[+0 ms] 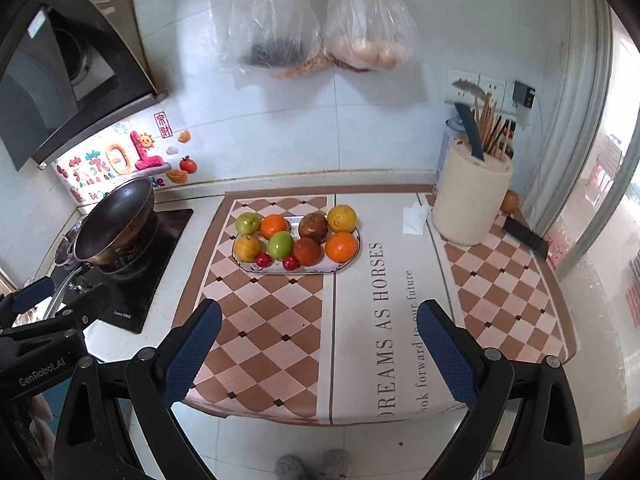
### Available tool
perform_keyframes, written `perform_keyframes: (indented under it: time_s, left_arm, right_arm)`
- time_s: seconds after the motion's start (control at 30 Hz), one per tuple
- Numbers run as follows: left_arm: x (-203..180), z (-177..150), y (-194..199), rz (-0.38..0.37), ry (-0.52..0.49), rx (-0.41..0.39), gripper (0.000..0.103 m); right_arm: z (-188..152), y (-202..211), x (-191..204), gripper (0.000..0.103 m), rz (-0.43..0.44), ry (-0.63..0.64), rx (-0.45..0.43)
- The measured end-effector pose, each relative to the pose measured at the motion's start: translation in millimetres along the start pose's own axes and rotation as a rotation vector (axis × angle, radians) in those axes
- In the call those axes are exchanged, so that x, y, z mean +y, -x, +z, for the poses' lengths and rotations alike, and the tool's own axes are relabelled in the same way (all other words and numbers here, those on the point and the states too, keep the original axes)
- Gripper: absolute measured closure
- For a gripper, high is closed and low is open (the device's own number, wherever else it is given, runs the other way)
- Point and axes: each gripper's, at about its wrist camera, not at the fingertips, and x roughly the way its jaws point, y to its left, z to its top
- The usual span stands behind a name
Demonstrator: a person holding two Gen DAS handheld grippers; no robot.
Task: Organize fruits
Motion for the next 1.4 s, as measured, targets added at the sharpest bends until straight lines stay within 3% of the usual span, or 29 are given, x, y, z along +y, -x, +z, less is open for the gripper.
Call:
perform_keyframes:
  time_s: [0.4,1.4]
  left_arm:
    - [-10,10,-34,0.013,-0.004,0.049,0.004]
    - [-16,10,-23,0.005,0.008,0.02,0.004]
  right_arm:
    - [3,-36,-10,0.003,-0.013,-0.002,0.054]
    - [8,-18,-16,0.003,-0.032,0.022,0.018]
